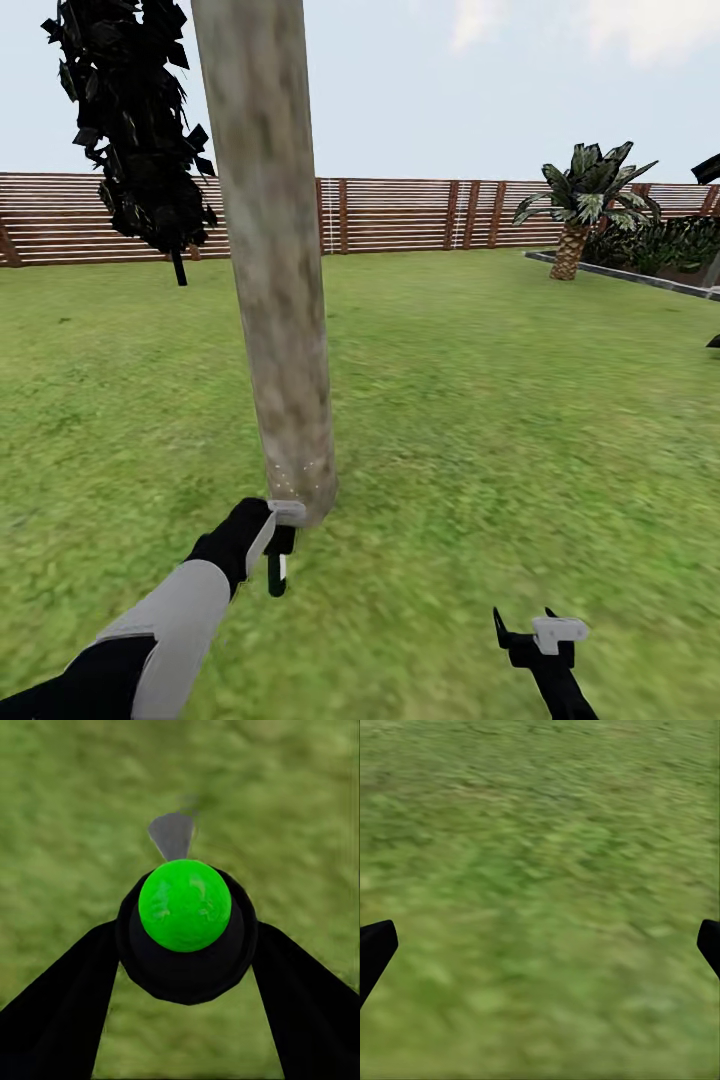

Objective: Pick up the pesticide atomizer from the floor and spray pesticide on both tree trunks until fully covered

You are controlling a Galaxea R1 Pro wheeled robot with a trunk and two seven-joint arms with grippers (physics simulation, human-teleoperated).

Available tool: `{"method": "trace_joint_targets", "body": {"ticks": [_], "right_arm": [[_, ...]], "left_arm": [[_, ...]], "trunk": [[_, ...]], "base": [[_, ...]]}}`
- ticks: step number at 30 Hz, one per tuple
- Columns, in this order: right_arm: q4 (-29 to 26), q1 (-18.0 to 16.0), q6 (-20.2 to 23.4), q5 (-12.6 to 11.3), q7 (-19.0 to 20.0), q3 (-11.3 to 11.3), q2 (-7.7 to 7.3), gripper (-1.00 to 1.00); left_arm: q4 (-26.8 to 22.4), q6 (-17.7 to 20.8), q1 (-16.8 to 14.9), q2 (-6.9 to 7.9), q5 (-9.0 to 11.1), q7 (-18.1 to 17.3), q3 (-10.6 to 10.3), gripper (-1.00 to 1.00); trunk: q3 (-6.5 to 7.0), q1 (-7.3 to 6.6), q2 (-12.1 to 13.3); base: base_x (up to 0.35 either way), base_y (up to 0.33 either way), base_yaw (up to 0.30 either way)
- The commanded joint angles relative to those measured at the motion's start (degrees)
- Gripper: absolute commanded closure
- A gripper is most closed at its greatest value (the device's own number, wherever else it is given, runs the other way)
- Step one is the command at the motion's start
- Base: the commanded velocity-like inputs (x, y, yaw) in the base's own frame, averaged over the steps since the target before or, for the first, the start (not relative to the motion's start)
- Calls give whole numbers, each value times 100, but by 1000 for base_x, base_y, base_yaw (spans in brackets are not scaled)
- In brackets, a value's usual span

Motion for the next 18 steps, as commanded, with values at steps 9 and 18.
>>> {"method": "trace_joint_targets", "body": {"ticks": [9,18], "right_arm": [[-1,0,0,0,0,0,-1,-100],[-1,0,0,0,0,0,-1,-100]], "left_arm": [[-2,46,26,250,46,-7,6,100],[-141,58,-30,-95,46,-16,5,100]], "trunk": [[0,0,0],[0,0,0]], "base": [[0,0,-137],[-9,2,-3]]}}
